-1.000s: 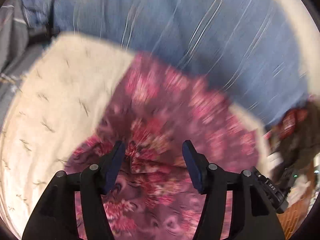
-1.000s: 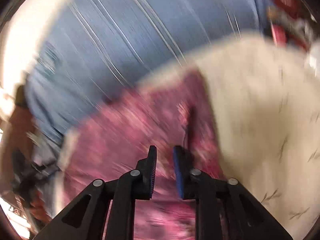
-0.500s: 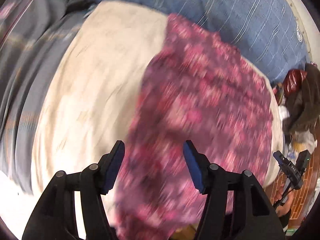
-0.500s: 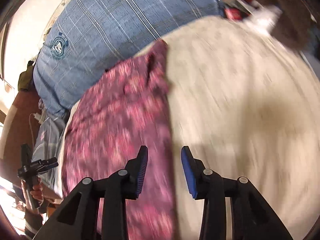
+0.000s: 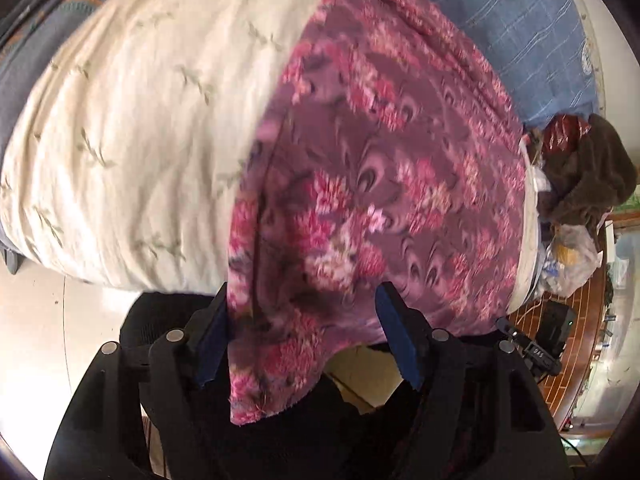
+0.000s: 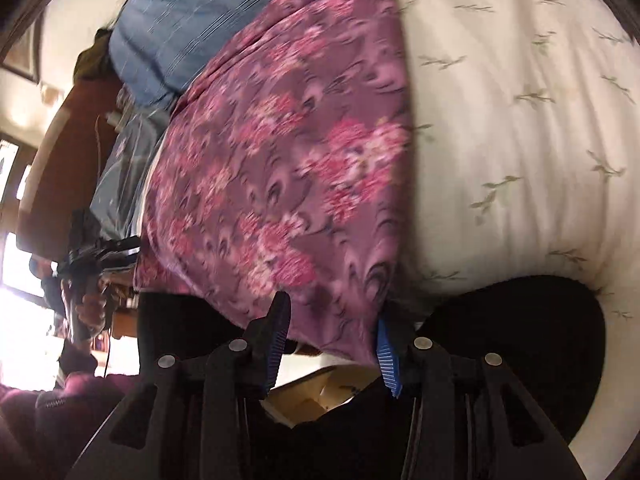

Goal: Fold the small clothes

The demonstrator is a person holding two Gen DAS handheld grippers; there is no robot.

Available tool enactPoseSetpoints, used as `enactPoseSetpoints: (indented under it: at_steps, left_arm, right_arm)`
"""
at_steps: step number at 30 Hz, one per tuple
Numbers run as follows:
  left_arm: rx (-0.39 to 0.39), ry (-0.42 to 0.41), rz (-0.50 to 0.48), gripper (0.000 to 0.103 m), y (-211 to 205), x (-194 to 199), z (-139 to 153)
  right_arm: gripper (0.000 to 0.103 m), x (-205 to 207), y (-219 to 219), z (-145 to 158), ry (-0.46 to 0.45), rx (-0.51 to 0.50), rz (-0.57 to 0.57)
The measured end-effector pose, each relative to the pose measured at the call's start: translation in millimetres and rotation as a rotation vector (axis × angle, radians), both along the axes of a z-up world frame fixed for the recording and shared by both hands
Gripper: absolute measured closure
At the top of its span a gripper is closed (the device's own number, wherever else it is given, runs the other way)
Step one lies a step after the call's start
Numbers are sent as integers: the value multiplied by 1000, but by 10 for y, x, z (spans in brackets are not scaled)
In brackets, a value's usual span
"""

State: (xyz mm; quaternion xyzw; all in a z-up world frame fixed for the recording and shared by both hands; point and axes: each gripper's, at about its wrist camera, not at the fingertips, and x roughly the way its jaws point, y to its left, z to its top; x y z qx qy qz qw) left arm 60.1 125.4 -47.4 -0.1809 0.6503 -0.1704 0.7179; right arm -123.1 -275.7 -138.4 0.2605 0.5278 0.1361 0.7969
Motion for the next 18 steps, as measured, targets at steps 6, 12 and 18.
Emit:
enactPoseSetpoints:
  at_steps: [6,12,18]
  left_arm:
    - [-22,-29,-29,57,-102,-77,-32]
    - [-97,-1,-77,99,-107,-149,-110]
    - [-247,-128,-35,99,54,-57,257]
  right_arm:
    - [64,15,141,-22,-1,-42,92]
    - [98,-142,270,191,-117,-133,202]
    - [98,-181,-44,528,-253,36,55]
